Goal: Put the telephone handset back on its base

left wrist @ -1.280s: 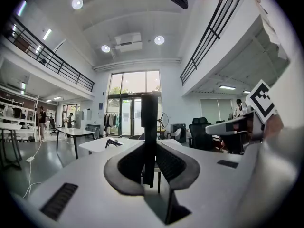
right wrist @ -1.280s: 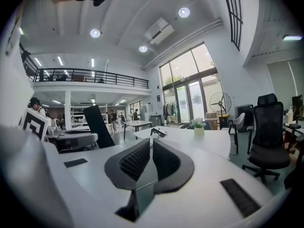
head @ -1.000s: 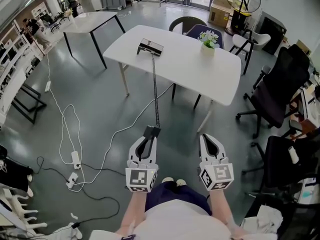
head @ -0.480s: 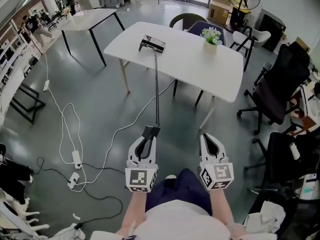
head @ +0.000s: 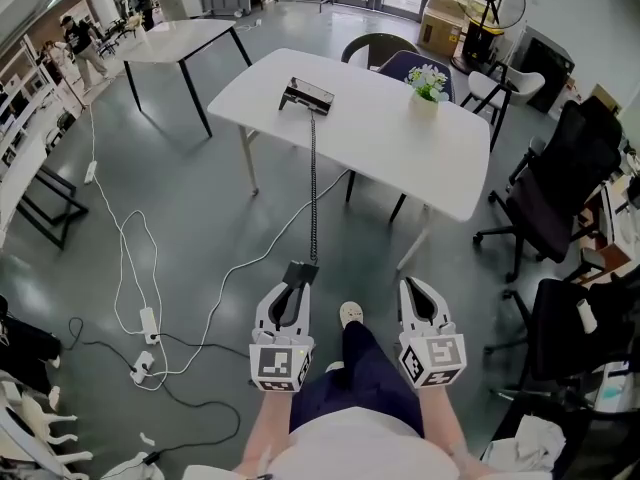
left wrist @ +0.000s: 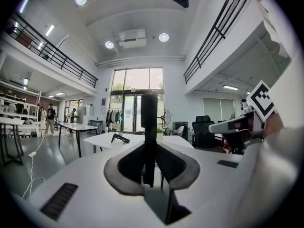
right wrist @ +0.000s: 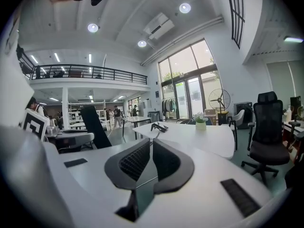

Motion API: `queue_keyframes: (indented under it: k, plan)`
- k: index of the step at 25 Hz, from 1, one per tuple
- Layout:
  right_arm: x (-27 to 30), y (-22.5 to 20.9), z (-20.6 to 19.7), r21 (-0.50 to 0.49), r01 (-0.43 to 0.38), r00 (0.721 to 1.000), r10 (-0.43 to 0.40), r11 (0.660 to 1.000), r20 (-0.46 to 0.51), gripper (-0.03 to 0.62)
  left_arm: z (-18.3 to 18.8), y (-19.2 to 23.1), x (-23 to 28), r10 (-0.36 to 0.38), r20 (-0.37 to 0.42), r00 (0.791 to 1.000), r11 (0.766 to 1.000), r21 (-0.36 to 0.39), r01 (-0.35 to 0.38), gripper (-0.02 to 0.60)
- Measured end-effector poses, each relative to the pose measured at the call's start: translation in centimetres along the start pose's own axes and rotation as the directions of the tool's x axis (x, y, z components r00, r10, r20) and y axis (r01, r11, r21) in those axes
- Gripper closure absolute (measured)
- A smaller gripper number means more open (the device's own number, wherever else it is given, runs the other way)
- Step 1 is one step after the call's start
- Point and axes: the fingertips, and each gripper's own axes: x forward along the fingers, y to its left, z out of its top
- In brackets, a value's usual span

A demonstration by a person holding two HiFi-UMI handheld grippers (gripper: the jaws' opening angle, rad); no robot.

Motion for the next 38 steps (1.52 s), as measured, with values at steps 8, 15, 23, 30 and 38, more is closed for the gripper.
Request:
queue_keyframes:
  k: [8, 15, 23, 30, 38]
  plan:
    - [5.2, -4.0, 1.4, 0.010, -0.015, 1.000, 0.015, 1.000, 0.001, 0.551, 1.0, 0.3, 5.8, 0.009, 0.009, 1.000, 1.000, -0.002, -0.009, 0.508]
    - [10.7, -6.0, 3.7, 0.008, -0.056, 0.998, 0.056, 0.998, 0.015, 0.551, 2.4, 2.2, 10.6, 0.050, 0.015, 0.999, 0.999, 0.004, -0.050, 0.508]
    - [14.9, -7.9, 4.5, 0.013, -0.094, 0.996, 0.094, 0.995, 0.002, 0.551, 2.4, 3.1, 14.7, 0.084, -0.006, 0.996, 0.996, -0.003, -0.084, 0.508]
    - [18.3, -9.2, 5.0, 0.018, -0.131, 0.991, 0.131, 0.991, -0.004, 0.551, 2.4, 4.1, 17.2, 0.118, -0.013, 0.993, 0.993, -0.007, -0.118, 0.508]
    - [21.7, -10.5, 5.3, 0.020, -0.175, 0.985, 0.175, 0.984, -0.002, 0.551, 1.6, 4.6, 19.3, 0.165, -0.012, 0.986, 0.986, -0.014, -0.165, 0.508]
